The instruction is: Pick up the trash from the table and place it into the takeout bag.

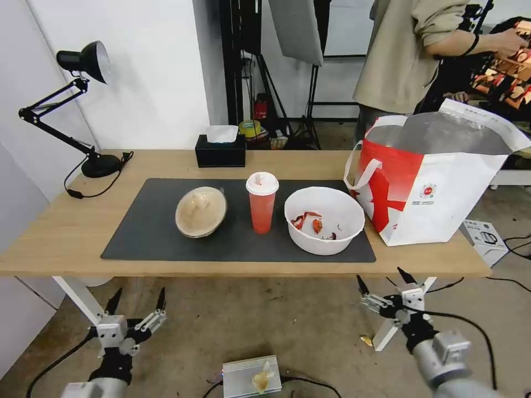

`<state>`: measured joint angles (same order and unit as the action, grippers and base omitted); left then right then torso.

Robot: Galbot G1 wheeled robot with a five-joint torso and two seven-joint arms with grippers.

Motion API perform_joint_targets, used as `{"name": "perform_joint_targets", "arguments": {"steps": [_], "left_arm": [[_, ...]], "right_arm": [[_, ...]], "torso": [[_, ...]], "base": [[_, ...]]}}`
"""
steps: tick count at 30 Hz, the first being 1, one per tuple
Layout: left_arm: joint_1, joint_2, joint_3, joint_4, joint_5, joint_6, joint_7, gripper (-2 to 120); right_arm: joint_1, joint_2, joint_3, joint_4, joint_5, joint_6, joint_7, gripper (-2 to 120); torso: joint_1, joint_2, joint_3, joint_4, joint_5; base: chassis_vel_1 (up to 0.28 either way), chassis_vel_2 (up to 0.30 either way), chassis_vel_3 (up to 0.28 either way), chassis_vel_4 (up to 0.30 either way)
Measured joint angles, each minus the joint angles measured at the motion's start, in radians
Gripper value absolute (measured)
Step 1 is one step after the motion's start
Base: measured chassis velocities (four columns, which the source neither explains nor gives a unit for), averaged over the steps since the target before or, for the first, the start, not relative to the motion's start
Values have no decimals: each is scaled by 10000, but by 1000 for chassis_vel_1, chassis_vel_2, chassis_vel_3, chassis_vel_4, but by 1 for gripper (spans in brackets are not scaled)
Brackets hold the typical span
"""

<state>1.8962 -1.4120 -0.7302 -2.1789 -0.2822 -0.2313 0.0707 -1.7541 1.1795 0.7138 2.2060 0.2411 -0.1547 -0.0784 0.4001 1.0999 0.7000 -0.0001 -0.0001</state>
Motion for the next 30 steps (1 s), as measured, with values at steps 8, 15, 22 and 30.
{"name": "perform_joint_targets", "arguments": {"steps": [8,15,22,30], "left_arm": [[155,-33,-3,-183,149,-126,354,100],[250,-54,9,-432,283,-249,527,100],[366,-93,112,-734,479,-255,701,100],[408,-208,300,-767,649,-275,866,100]], "right_arm": [[-90,-365,113,334,67,157,-235,100],[0,-734,119,663,296,140,-253,100],[56,-1343,-4,969,628,132,-259,100],[494,-2505,-204,1172,1270,-133,-242,100]], "torso": [[-1,0,0,0,2],[0,0,-1,0,1],[-1,0,0,0,2],[-1,0,0,1,1]], "base": [[0,0,0,0],[0,0,0,0],[0,0,0,0],[0,0,0,0]]}}
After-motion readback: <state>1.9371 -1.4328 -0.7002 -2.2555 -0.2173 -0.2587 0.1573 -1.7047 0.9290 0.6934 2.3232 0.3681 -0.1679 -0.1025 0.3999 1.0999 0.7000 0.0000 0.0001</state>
